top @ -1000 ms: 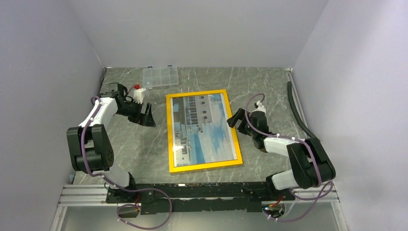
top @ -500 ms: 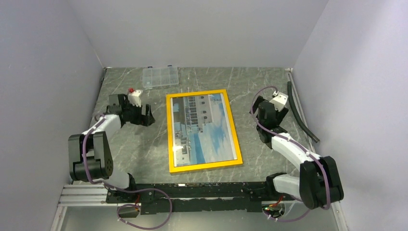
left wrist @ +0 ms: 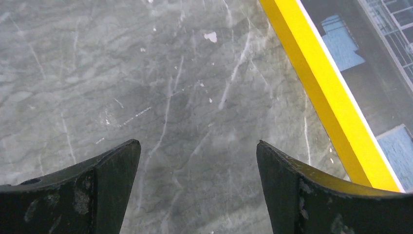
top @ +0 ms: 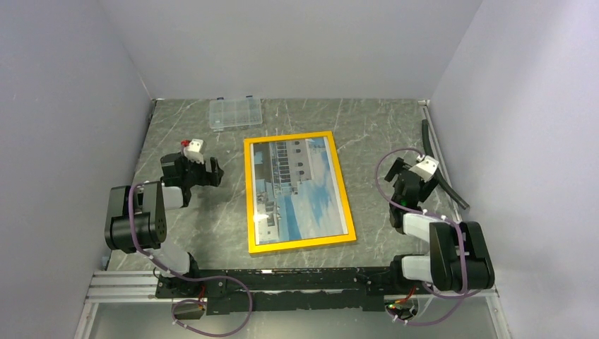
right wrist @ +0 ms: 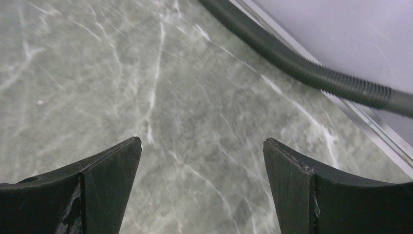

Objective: Put the photo into the frame

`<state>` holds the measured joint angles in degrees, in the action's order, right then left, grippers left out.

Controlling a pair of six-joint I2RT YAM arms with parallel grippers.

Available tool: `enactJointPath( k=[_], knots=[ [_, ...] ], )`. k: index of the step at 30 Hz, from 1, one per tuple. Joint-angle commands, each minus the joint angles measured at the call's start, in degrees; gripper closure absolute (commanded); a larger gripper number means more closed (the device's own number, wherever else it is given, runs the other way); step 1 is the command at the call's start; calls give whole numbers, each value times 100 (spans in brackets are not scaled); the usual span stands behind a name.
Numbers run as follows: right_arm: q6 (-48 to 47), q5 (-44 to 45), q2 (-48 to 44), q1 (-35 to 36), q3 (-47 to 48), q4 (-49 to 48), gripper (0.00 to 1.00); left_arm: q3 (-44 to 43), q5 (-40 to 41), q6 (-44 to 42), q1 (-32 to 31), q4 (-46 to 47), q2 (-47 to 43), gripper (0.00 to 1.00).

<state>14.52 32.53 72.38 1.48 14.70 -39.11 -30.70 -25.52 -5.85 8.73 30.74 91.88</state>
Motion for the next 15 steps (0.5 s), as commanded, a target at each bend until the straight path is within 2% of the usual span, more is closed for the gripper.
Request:
enactJointPath(
  k=[1,3,4,6,7,8,9,11,12,13,15],
  knots=[
    [-335,-352,461,-100,-10,-1622,0,251,131,342,154,1177,-8,6],
    [-519,-606,725,-128,-88,-2080,0,528,224,342,183,1585,-60,6],
    [-551,-856,717,-130,-18,-1890,0,741,256,334,174,1861,-31,6],
    [-763,-1244,927,-130,-212,-2411,0,1115,357,540,196,3113,253,5],
    [-840,-1233,1139,-130,-508,-3144,0,1016,389,500,206,2523,71,5],
    [-881,-1173,1217,-130,-738,-3855,0,918,479,479,193,2452,67,5],
    [-824,-1181,1056,-130,-772,-3664,0,871,538,659,197,2694,247,5],
    [-840,-1196,1155,-130,-537,-3295,0,761,668,654,165,2149,105,5],
    [-902,-1212,1254,-126,-256,-2980,0,774,686,675,149,2346,156,5],
    [-811,-1148,1209,-93,45,-2118,0,798,705,717,146,2541,263,5],
    [-910,-1127,1333,-73,5,-2501,0,713,748,656,126,2111,133,5]
  ],
)
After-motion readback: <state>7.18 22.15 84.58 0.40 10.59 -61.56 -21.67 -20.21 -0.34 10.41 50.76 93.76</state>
